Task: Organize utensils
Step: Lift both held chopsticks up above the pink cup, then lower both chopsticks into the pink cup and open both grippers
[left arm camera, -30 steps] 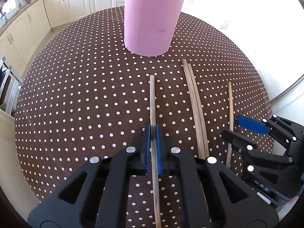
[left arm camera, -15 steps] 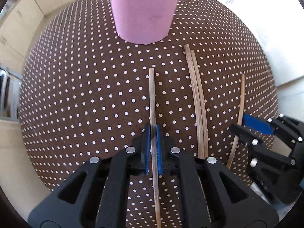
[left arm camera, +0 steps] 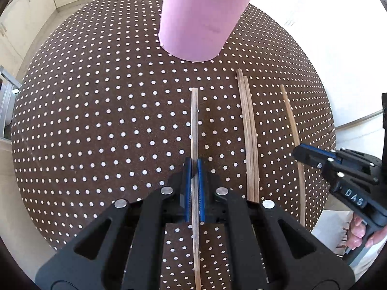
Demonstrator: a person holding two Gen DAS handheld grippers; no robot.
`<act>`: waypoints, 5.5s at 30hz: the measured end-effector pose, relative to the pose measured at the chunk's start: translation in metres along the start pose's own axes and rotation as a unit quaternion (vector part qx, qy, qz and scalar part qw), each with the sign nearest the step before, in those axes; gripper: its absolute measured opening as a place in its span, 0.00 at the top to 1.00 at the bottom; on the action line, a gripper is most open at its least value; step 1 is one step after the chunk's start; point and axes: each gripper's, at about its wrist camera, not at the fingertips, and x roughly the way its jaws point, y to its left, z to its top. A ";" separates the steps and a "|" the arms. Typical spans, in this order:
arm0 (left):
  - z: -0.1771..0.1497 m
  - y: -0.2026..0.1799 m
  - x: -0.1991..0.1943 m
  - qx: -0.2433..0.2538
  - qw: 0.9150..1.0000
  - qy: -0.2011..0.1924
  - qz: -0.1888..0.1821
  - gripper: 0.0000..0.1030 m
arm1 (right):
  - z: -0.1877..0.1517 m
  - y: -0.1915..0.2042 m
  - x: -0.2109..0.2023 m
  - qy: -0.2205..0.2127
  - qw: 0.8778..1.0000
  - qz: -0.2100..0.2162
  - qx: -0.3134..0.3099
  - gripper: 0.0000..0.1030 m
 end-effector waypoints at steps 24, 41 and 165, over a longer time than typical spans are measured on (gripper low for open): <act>-0.034 -0.013 -0.133 0.035 0.983 -0.172 0.060 0.95 | 0.010 0.024 -0.063 -0.199 0.979 0.009 -0.046 0.96; -0.038 -0.052 -0.181 0.050 0.957 -0.267 0.097 0.95 | 0.010 0.040 -0.109 -0.350 0.936 -0.002 -0.045 0.96; 0.052 0.023 -0.145 -0.006 0.940 -0.322 0.114 0.51 | 0.119 0.025 -0.037 -0.455 0.890 0.037 -0.020 0.60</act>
